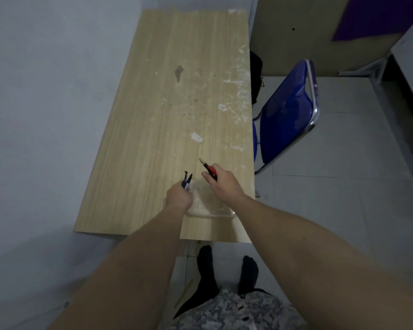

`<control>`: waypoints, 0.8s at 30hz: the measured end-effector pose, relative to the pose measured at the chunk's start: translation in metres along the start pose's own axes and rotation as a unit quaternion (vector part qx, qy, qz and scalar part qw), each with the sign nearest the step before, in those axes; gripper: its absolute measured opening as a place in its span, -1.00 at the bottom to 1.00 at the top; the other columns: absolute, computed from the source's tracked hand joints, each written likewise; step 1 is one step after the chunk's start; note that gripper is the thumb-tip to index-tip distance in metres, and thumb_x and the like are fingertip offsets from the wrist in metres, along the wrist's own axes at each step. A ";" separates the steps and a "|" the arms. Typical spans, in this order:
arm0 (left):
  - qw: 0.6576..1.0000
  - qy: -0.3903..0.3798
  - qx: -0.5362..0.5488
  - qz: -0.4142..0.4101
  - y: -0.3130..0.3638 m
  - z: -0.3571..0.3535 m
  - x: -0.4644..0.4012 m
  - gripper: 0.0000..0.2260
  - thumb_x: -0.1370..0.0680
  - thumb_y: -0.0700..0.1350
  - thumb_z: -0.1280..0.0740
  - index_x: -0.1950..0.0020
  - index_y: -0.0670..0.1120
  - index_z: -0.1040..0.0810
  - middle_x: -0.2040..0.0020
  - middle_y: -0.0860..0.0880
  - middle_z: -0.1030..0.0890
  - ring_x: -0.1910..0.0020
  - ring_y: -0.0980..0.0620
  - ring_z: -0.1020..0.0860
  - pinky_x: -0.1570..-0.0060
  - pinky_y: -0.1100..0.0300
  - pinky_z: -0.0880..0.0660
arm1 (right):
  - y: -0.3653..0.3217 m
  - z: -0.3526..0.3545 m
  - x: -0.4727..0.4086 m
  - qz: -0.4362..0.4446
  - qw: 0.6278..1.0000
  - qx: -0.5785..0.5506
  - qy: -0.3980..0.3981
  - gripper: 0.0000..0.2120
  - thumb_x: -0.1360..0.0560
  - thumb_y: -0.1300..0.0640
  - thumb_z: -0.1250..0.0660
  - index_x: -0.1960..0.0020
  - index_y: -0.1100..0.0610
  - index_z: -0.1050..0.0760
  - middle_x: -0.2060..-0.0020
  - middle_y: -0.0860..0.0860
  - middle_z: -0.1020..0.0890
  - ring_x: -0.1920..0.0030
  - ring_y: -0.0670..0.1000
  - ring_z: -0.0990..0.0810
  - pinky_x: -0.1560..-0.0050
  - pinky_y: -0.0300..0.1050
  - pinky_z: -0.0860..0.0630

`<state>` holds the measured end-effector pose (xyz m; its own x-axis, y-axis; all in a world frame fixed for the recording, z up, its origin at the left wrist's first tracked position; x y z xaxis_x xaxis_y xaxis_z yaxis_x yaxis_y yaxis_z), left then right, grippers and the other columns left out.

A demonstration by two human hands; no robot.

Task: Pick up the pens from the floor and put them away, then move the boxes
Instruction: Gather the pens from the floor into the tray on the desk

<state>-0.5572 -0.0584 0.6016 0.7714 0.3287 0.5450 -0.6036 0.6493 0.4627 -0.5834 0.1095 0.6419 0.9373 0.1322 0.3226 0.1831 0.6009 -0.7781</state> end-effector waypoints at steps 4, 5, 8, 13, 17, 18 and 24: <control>0.999 -0.022 0.032 0.010 -0.009 -0.001 -0.008 -0.87 -0.54 -0.04 -0.30 0.00 -0.03 -0.60 0.09 -0.06 -0.63 0.10 -0.11 -0.58 0.06 0.08 -0.50 | 0.004 -0.021 -0.007 0.035 0.991 0.114 -0.062 -0.75 -0.61 -0.16 -0.18 0.00 0.04 -0.38 0.23 -0.02 -0.54 0.23 0.03 -0.53 0.19 0.02 -0.49; 0.998 -0.020 0.050 0.023 -0.014 0.000 -0.010 -0.87 -0.53 -0.01 -0.30 0.03 -0.03 -0.59 0.13 -0.07 -0.63 0.15 -0.10 -0.59 0.08 0.06 -0.52 | 0.006 -0.027 -0.009 0.042 0.985 0.147 -0.079 -0.76 -0.61 -0.15 -0.18 -0.02 0.04 -0.38 0.19 -0.01 -0.55 0.18 0.05 -0.54 0.14 0.05 -0.50; 0.994 -0.005 0.099 0.052 -0.021 0.007 -0.015 -0.85 -0.54 -0.02 -0.32 0.02 -0.08 -0.60 0.19 -0.08 -0.61 0.26 -0.05 -0.55 0.20 0.10 -0.47 | 0.016 -0.040 -0.012 0.056 0.967 0.230 -0.094 -0.80 -0.62 -0.11 -0.16 -0.07 0.01 -0.38 0.06 0.03 -0.60 0.07 0.10 -0.56 0.06 0.07 -0.51; 0.990 0.010 0.130 0.059 -0.019 0.017 -0.022 -0.84 -0.55 -0.08 -0.30 -0.01 -0.13 -0.60 0.18 -0.09 -0.58 0.27 -0.02 -0.50 0.24 0.15 -0.38 | 0.022 -0.051 -0.012 0.075 0.941 0.320 -0.076 -0.86 -0.62 0.10 -0.16 -0.17 0.05 -0.38 -0.11 0.08 -0.53 -0.07 0.14 -0.47 -0.02 0.03 -0.37; 0.989 0.021 0.136 0.057 -0.014 0.023 -0.024 -0.85 -0.55 -0.09 -0.28 0.03 -0.15 -0.58 0.19 -0.09 -0.57 0.30 0.00 -0.48 0.28 0.16 -0.36 | 0.016 -0.055 -0.012 0.098 0.930 0.347 -0.068 -0.78 -0.56 0.15 -0.26 -0.20 0.06 -0.38 -0.14 0.08 -0.50 -0.12 0.13 -0.45 -0.10 0.04 -0.39; 0.989 0.024 0.136 0.057 -0.013 0.023 -0.025 -0.86 -0.55 -0.09 -0.28 0.03 -0.14 -0.57 0.20 -0.08 -0.56 0.32 0.01 -0.47 0.28 0.16 -0.37 | 0.016 -0.055 -0.012 0.100 0.929 0.351 -0.067 -0.77 -0.55 0.16 -0.27 -0.20 0.06 -0.38 -0.14 0.08 -0.51 -0.12 0.12 -0.46 -0.10 0.03 -0.40; 0.993 0.022 0.104 0.045 0.000 0.021 -0.024 -0.82 -0.56 -0.10 -0.26 -0.03 -0.16 -0.58 0.11 -0.13 -0.59 0.24 -0.04 -0.49 0.20 0.15 -0.37 | 0.025 -0.047 -0.006 0.074 0.928 0.356 -0.081 -0.61 -0.50 -0.01 -0.37 -0.26 0.08 -0.39 -0.16 0.07 -0.48 -0.15 0.11 -0.46 -0.15 0.04 -0.43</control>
<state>-0.5798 -0.0808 0.6028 0.7184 0.4119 0.5606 -0.6949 0.4626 0.5505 -0.5699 0.0867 0.5950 0.8693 0.3363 0.3622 -0.2397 0.9277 -0.2861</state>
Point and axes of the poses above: each hand's wrist, its own x-axis away from the middle knuckle, its own z-axis out of the back of the hand, y = z × x, the point moved 7 cm from there along -x, towards the middle knuckle
